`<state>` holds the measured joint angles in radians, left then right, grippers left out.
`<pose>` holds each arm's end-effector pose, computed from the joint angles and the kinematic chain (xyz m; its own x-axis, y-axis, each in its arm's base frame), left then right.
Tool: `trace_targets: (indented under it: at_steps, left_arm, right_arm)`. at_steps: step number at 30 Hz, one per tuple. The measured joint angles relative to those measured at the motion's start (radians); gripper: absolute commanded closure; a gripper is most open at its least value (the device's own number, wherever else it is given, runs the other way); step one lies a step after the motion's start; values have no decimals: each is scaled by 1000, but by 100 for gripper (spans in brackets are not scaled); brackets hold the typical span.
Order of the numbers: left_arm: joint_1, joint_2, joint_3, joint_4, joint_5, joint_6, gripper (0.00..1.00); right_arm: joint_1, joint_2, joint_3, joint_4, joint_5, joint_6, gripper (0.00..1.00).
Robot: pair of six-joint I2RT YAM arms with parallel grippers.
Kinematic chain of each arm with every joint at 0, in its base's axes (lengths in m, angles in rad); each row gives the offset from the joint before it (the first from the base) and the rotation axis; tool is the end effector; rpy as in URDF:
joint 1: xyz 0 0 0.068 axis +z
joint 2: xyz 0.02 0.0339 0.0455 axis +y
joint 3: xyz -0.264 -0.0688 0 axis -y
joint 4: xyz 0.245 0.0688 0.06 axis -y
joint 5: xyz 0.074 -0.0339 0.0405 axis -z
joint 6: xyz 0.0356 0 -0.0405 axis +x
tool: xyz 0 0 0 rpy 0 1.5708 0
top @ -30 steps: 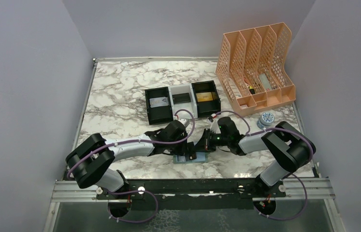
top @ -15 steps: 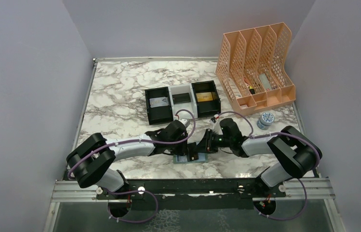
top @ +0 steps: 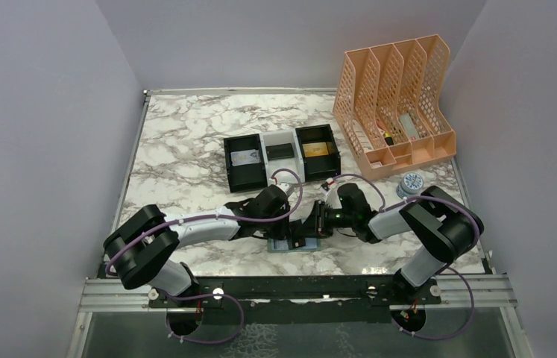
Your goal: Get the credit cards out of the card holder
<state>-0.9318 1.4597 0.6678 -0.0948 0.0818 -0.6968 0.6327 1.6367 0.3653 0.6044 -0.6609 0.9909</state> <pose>0.1615 -0.2223 0.1588 -0.8876 0.1222 -0.4440 0.3405 0.8233 -0.4541 0.1864 0.1638 0.0974 -0.9892 0.0936 -0.1128 -0.0516 0.4986 0.8653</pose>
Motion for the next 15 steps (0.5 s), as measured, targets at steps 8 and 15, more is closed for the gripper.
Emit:
trace_targets:
  at_steps: [8,15]
  left_arm:
    - [0,0,0,0,0,1,80]
    - [0,0,0,0,0,1,80]
  right_arm:
    - [0,23,-6,32,-11,11,81]
    - [0,28,-8,47,-10,22,91]
